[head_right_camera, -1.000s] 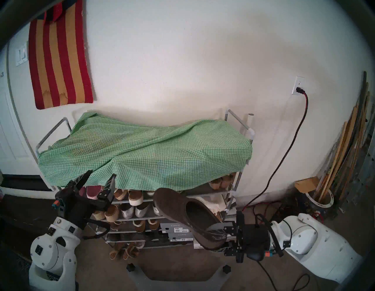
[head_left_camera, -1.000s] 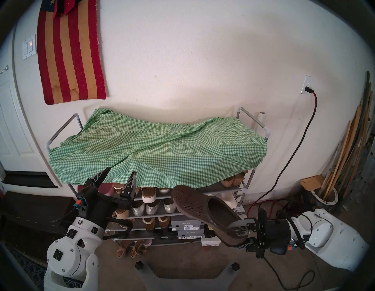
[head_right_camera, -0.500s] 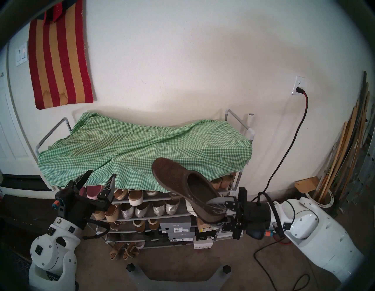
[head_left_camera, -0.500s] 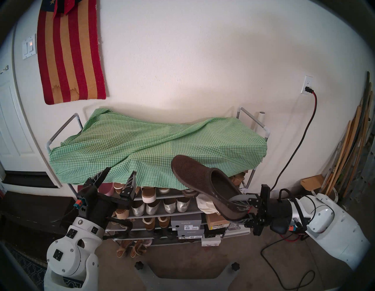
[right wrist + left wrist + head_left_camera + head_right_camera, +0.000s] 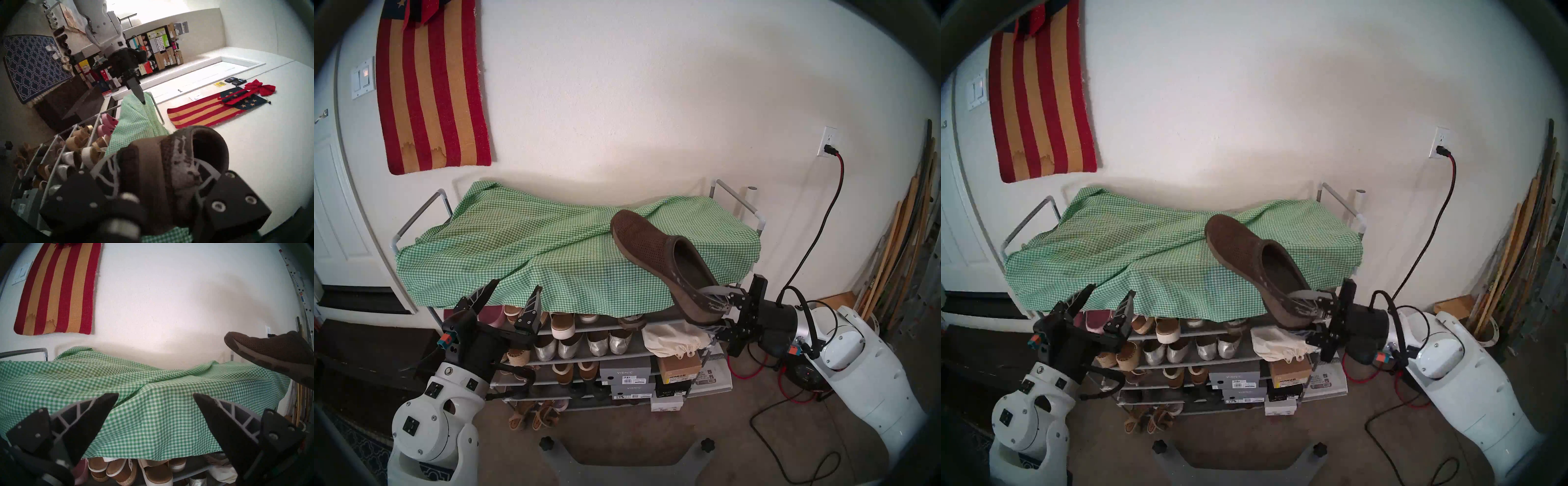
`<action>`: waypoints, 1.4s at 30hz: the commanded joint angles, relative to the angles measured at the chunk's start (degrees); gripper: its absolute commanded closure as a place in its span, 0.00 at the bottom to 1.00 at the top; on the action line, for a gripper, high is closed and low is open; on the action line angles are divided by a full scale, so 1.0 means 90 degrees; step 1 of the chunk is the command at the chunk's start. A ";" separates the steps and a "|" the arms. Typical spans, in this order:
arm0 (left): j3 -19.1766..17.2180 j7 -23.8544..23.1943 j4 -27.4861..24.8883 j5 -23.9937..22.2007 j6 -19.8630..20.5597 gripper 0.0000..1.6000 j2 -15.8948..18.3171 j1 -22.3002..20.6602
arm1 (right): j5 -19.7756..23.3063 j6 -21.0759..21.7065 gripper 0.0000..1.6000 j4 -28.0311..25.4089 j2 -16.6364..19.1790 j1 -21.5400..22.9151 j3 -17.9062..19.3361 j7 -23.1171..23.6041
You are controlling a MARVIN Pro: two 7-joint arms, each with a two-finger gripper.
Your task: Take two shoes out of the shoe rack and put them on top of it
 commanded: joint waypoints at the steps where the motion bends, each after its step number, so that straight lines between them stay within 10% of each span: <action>1: 0.0008 -0.0012 0.0000 0.0002 0.0001 0.00 0.0009 0.0005 | -0.0219 0.0291 1.00 0.0165 -0.0733 0.0741 -0.0004 -0.0207; 19: 0.0009 -0.0010 0.0000 0.0002 0.0001 0.00 0.0009 0.0005 | -0.0795 0.1194 1.00 0.0901 -0.1763 0.1963 0.0179 -0.0506; 42: 0.0009 -0.0011 0.0000 0.0001 0.0001 0.00 0.0011 0.0005 | -0.0776 0.2645 1.00 0.1355 -0.1731 0.3472 -0.0145 0.1103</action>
